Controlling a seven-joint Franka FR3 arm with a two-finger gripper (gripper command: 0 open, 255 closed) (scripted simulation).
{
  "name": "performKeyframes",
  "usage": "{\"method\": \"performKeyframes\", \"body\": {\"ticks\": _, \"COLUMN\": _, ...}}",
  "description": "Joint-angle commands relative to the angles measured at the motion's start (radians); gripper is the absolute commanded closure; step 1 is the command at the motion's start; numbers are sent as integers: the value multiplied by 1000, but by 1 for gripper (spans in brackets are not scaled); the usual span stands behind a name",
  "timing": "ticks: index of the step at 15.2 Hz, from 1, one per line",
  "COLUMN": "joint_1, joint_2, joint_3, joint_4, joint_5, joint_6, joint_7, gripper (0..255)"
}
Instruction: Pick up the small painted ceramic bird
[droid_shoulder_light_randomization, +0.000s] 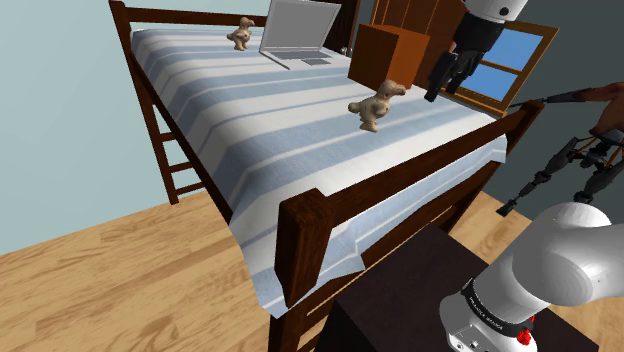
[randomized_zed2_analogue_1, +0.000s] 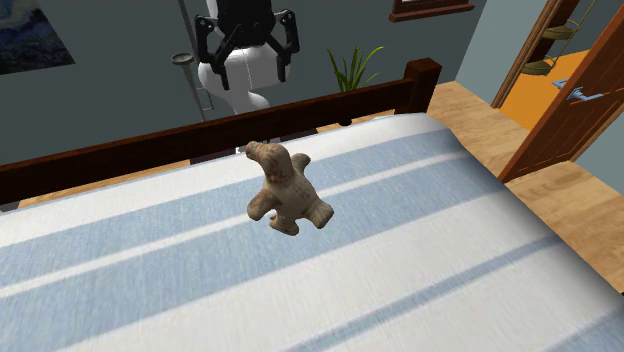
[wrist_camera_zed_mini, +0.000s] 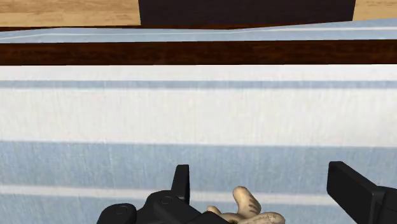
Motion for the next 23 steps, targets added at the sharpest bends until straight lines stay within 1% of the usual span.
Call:
{"method": "performKeyframes", "body": {"ticks": 1, "joint_1": 0, "joint_2": 0, "joint_3": 0, "joint_4": 0, "joint_5": 0, "joint_6": 0, "joint_7": 0, "gripper": 0}}
{"method": "performKeyframes", "body": {"ticks": 7, "joint_1": 23, "joint_2": 242, "joint_3": -67, "joint_4": 167, "joint_5": 60, "joint_6": 72, "joint_7": -59, "gripper": 0}}
{"method": "performKeyframes", "body": {"ticks": 13, "joint_1": 43, "joint_2": 486, "joint_3": -128, "joint_4": 379, "joint_5": 153, "joint_6": 91, "joint_7": -133, "gripper": 0}}
{"method": "performKeyframes", "body": {"ticks": 20, "joint_1": 41, "joint_2": 472, "joint_3": -127, "joint_4": 271, "joint_5": 153, "joint_6": 185, "joint_7": -140, "gripper": 0}}
{"method": "performKeyframes", "body": {"ticks": 22, "joint_1": 41, "joint_2": 472, "joint_3": -127, "joint_4": 262, "joint_5": 153, "joint_6": 192, "joint_7": -141, "gripper": 0}}
{"method": "performKeyframes", "body": {"ticks": 23, "joint_1": 41, "joint_2": 472, "joint_3": -127, "joint_4": 261, "joint_5": 153, "joint_6": 194, "joint_7": -141, "gripper": 255}}
